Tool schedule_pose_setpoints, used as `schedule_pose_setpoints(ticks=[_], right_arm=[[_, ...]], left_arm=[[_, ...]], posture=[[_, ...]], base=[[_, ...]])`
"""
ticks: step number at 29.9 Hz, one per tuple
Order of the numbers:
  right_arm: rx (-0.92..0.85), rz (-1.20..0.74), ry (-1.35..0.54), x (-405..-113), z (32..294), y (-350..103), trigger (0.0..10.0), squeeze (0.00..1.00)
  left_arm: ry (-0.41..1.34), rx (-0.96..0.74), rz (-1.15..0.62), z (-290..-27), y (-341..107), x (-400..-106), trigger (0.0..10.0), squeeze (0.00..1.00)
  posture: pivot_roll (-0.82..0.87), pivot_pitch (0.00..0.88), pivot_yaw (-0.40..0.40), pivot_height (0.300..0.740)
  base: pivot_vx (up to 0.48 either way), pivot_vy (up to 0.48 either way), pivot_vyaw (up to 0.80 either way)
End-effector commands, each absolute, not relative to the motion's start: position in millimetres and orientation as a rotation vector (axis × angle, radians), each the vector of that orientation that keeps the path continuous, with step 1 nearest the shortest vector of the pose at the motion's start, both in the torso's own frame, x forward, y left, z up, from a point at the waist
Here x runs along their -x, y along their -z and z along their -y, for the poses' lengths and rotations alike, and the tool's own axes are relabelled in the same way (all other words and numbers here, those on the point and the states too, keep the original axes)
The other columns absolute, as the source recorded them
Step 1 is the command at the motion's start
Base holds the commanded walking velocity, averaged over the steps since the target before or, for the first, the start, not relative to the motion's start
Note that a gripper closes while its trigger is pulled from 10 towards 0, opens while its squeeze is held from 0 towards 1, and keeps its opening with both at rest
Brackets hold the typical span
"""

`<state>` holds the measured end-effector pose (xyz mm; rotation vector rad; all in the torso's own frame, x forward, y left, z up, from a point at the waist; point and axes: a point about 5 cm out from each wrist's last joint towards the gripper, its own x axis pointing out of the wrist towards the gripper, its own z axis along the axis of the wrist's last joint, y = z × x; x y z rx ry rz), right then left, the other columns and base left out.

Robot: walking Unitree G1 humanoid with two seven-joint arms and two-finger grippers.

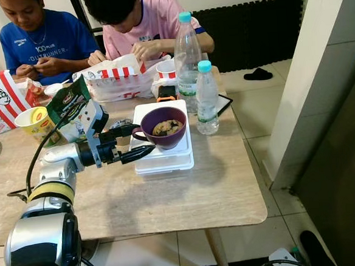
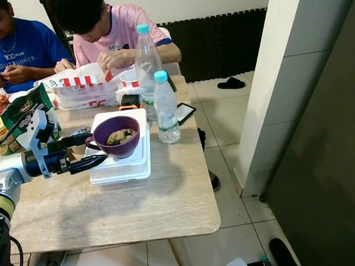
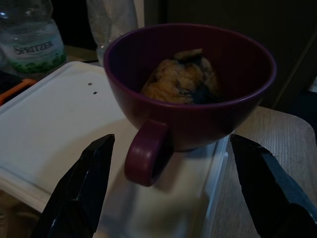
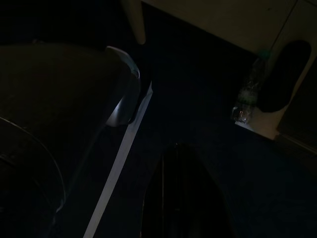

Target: Restocking fridge

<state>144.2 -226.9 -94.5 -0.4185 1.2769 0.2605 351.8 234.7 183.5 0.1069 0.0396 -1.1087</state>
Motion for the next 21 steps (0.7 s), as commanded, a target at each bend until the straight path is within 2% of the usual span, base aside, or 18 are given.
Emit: schedule_pose_setpoints(ticks=[1, 9, 21], right_arm=[[0.407, -1.277, -0.270, -140.8, 224.2, 96.2, 10.0, 0.00], [0.400, -1.282, -0.263, -139.5, 224.5, 96.6, 10.0, 0.00], [0.400, -1.281, -0.266, -139.5, 223.4, 96.9, 10.0, 0.00]], left_arm=[[1.137, -0.124, -0.042, -227.5, -185.0, -353.7, 10.0, 0.00], [1.152, -0.125, -0.019, -220.7, -192.2, -357.8, 10.0, 0.00], [1.151, -0.130, -0.002, -223.9, -198.5, -358.2, 10.0, 0.00]], posture=[[-0.03, 0.100, 0.064, 0.740], [-0.04, 0.102, 0.069, 0.740], [-0.04, 0.103, 0.072, 0.740]], base=[[0.000, 0.000, 0.00], [0.000, 0.000, 0.00], [0.000, 0.000, 0.00]])
